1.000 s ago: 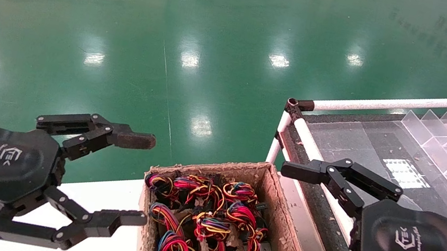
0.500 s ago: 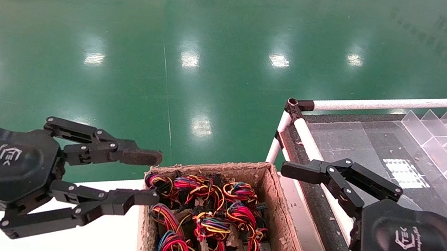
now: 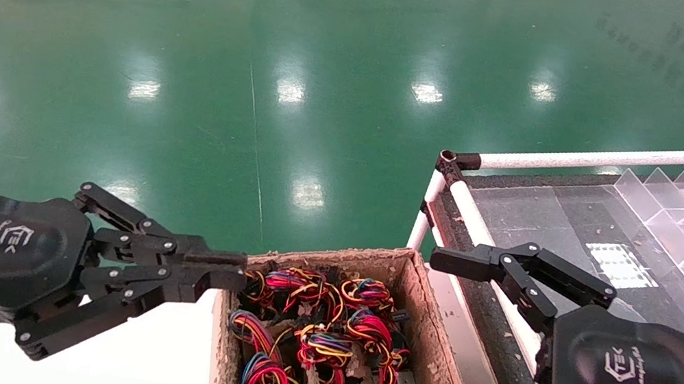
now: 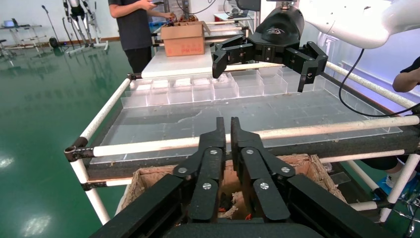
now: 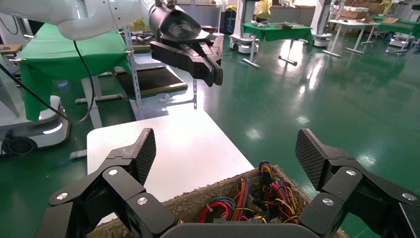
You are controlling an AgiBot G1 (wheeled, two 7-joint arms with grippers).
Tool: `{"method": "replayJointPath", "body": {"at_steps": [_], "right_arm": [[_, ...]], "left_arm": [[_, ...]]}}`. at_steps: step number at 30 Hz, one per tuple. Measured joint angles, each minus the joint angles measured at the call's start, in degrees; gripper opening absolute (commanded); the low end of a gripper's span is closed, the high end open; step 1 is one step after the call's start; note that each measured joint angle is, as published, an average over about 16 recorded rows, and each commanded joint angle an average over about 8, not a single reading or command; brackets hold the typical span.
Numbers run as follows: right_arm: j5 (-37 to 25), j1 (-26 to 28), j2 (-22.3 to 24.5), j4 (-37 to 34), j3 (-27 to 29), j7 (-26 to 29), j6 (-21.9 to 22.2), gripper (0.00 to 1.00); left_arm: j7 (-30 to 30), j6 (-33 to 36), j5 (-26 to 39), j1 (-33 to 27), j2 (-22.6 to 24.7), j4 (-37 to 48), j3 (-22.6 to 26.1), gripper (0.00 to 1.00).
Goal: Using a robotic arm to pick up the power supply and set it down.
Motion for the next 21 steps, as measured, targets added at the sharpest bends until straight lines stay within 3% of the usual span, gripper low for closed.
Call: {"method": "replayJointPath", "body": {"at_steps": [4, 21], "right_arm": [[0.0, 0.0, 0.0, 0.0, 0.0, 0.0, 0.0, 1.0], [-0.1, -0.1, 0.0, -0.2, 0.0, 0.0, 0.1, 1.0]], "left_arm": [[0.0, 0.0, 0.0, 0.0, 0.0, 0.0, 0.0, 0.98], [0.0, 0.0, 0.0, 0.0, 0.0, 0.0, 0.0, 1.0]]}}
